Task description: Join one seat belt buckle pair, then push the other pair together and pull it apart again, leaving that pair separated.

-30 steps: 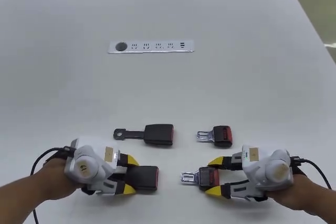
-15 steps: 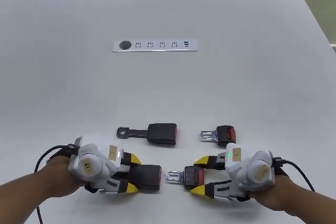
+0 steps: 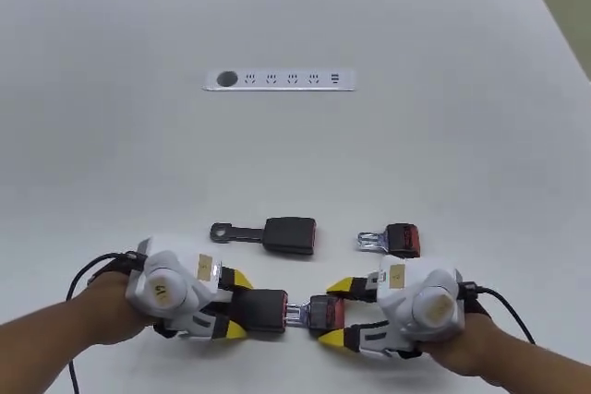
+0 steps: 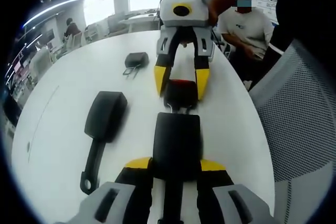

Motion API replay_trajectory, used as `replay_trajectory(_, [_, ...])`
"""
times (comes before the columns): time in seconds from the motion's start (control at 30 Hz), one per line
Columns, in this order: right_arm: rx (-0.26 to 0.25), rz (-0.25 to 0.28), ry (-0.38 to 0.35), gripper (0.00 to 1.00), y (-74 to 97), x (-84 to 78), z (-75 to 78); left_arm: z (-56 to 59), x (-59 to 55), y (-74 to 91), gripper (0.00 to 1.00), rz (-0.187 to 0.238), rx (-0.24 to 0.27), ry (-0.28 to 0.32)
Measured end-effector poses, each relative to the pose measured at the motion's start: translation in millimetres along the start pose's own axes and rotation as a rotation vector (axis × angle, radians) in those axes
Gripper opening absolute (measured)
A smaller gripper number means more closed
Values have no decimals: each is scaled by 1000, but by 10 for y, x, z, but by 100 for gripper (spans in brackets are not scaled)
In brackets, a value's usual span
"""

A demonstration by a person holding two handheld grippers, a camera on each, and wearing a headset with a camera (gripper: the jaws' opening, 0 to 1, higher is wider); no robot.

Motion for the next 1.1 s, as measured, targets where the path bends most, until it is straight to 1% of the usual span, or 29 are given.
replay_trajectory(0.1, [-3,-4,1,33,-10,3,6,-7,11,-15,33,-8,-6,-6])
replay_trajectory(0.2, [-18,0,-15,33,-12,-11,7,-16,17,-24,33,-13,-9,-15])
replay_trajectory(0.23, [-19,3,-19,33,-16,-12,3,-13,34,-29,33,-16,-8,-14])
replay_trajectory(0.3, [-22,9,-26,33,-35,-4,-12,-16,26,-32,32,-16,-7,-10])
replay_trajectory(0.4, [-16,4,-26,33,-77,43,-35,-25,24,-35,32,-20,-16,-19])
replay_trajectory(0.43, [-16,2,-28,32,-106,72,-46,-31,39,-37,32,-22,-21,-22])
replay_trajectory(0.47, [-15,-1,-22,32,-125,101,-64,-35,46,-43,32,-25,-28,-34])
replay_trajectory(0.5, [-14,-3,-21,32,-145,116,-60,-38,67,-52,32,-30,-31,-36])
replay_trajectory(0.53, [-12,-4,-22,33,-145,111,-23,-39,72,-53,32,-32,-31,-34])
replay_trajectory(0.57, [-2,-10,-12,32,-128,117,-22,-42,63,-49,32,-34,-39,-37])
replay_trajectory(0.6, [-10,-6,-24,32,-111,114,-26,-58,49,-53,32,-30,-34,-32])
replay_trajectory(0.8, [-13,-2,-25,32,-118,87,-22,-69,13,-43,32,-25,-31,-27])
replay_trajectory(0.93, [-13,-8,-21,32,-115,78,-21,-56,9,-46,32,-12,-25,-14])
replay_trajectory(1.0, [-12,-13,-16,32,-120,66,-11,-34,41,-50,32,-13,-23,-14])
replay_trajectory(1.1, [-13,-17,-11,32,-110,68,-16,-31,29,-42,32,-9,-23,-16])
Point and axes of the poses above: the centre of the closed fingertips' face, and the gripper's own axes: y roughly backward along the fingers, z roughly to its right, x roughly out of its top, the point moved 7 cm from there along y, roughly backward along the fingers, and after that the axes turned 15 degrees about -y, right-handed, at the moved point
